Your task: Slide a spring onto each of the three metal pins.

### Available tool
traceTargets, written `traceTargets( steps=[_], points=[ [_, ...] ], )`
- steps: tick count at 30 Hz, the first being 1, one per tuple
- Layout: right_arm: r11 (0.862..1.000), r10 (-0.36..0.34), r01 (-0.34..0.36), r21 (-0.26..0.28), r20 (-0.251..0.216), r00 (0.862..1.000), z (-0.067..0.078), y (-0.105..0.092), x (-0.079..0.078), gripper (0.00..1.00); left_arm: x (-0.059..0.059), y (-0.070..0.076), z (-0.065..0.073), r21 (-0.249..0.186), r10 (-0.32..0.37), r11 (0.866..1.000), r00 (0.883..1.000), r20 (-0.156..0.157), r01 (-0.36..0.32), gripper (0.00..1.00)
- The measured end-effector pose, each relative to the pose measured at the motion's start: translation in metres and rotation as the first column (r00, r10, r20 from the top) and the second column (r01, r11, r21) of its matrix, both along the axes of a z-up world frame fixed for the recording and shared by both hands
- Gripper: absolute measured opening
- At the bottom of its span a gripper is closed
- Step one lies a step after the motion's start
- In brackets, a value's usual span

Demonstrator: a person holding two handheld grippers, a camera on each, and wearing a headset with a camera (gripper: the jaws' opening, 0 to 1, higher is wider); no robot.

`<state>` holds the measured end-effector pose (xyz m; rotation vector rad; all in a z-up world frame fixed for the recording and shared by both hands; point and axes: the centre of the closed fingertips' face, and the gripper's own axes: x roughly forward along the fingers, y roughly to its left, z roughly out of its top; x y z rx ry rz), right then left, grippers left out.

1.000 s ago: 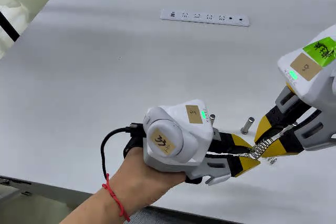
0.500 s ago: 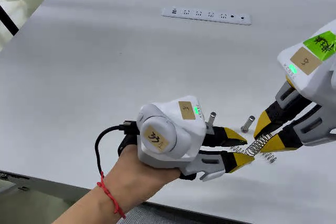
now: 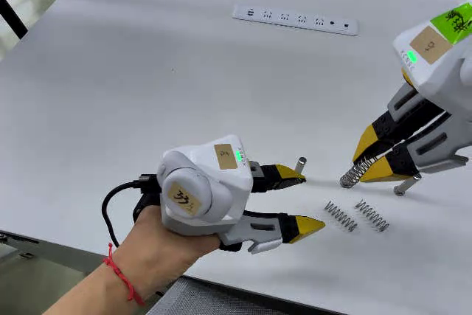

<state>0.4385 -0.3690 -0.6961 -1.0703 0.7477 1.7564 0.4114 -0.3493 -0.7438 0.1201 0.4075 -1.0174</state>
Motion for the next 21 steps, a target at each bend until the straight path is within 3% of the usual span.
traceTargets(
  steps=[8, 21],
  points=[
    [1.000, -0.016, 0.017, -0.017, 0.041, 0.999, -0.010, 0.015, 0.023, 0.12, 0.003, 0.013, -0.006, 0.005, 0.044, 0.999, 0.999, 0.004, -0.044, 0.48],
    [0.998, -0.028, 0.032, -0.049, 0.076, 0.997, -0.034, 0.033, 0.040, 0.12, 0.005, 0.026, -0.012, 0.002, 0.087, 0.996, 0.996, 0.014, -0.087, 0.63]
  ],
)
